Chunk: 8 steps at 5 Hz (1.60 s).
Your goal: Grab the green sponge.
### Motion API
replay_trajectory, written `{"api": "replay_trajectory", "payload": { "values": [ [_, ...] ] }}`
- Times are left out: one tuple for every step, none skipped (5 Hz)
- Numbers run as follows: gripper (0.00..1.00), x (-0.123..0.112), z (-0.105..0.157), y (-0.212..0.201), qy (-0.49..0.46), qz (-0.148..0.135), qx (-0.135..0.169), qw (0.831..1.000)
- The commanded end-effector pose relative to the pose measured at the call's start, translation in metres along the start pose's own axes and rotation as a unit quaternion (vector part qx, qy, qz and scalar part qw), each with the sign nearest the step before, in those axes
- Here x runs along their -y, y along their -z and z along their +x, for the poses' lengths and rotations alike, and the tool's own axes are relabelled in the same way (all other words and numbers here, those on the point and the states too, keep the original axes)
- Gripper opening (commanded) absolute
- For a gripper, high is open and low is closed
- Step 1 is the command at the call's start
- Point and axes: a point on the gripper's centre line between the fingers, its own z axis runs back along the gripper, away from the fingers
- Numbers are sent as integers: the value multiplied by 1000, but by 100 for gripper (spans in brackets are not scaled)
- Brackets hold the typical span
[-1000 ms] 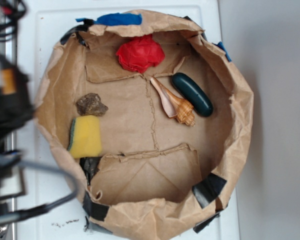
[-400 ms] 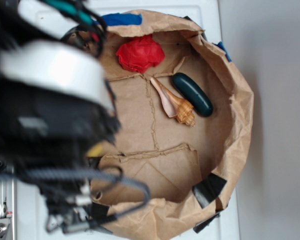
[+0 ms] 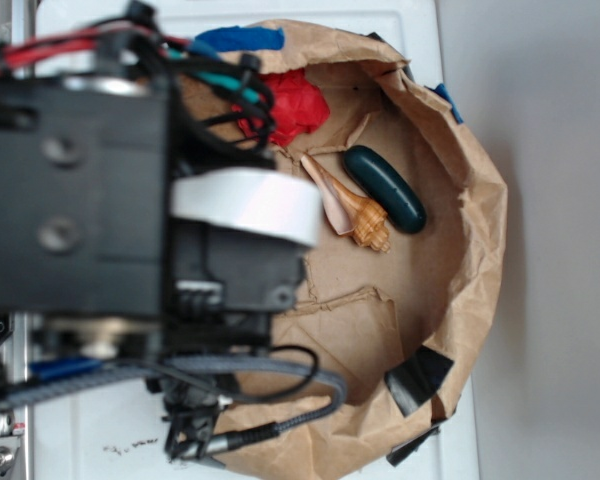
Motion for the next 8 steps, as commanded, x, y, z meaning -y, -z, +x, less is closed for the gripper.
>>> {"api": "replay_trajectory", "payload": {
  "values": [
    [100,5,5,-12,11,-4,23,1000],
    [100,5,5,-12,11,-4,23,1000],
    [100,5,5,-12,11,-4,23,1000],
    [100,-9,9,-6,11,-18,24,999],
    [100,-25,13,-8,-4,-34,12,999],
    [100,-34,8,-8,-26,-35,31,999],
    [100,-34,10,2,-41,-31,25,998],
    [100,-24,17,22,-50,-8,32,998]
  ]
}}
